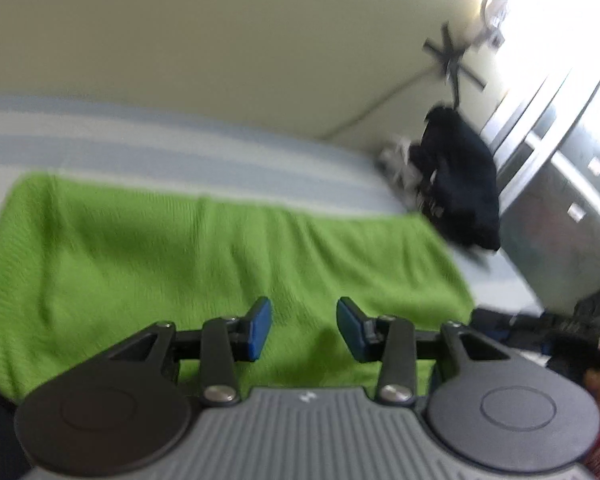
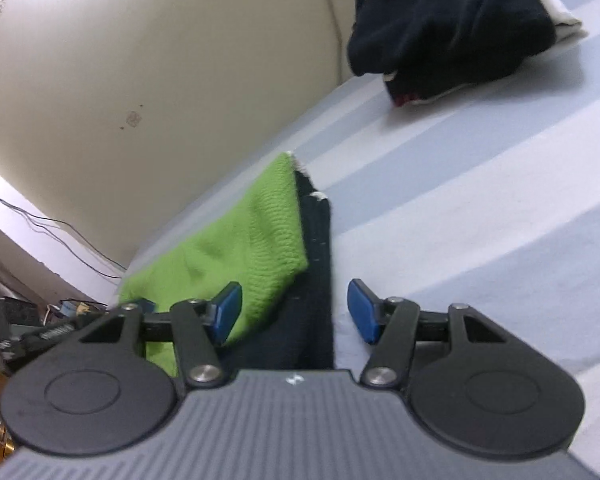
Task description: Fold small clothes
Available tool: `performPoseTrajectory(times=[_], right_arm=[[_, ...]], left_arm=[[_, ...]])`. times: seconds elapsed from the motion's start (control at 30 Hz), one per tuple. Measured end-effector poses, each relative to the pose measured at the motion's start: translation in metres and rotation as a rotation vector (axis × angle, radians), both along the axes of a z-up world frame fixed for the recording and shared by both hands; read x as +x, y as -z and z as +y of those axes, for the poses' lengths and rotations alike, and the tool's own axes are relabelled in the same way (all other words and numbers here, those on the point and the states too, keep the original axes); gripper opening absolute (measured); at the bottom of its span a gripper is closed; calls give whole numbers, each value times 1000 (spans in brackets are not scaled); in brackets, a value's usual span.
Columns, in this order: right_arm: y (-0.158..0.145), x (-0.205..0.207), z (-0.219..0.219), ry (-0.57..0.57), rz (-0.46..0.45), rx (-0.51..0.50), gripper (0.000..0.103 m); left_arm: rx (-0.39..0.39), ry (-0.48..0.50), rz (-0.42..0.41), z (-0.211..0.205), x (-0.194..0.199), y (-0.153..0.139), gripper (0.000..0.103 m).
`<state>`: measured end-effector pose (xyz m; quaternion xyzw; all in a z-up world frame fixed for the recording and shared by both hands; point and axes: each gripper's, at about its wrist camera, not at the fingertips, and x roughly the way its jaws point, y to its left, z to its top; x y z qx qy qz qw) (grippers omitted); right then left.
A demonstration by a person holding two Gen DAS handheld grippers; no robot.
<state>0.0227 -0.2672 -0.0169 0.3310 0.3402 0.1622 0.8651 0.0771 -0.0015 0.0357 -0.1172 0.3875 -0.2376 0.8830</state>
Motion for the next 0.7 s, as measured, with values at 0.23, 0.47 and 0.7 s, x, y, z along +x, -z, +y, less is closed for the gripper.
performPoseTrajectory(times=[0.23, 0.47, 0.7], right_arm=[[3, 19, 9, -8, 55, 163, 26], [-88, 20, 65, -183, -168, 80, 24], [-110, 54, 172, -400, -196, -56, 22]], left_arm=[[28, -1, -29, 1, -7, 2, 30], [-17, -15, -18, 11, -12, -1, 35], [-152, -210, -150, 114, -67, -30, 57]])
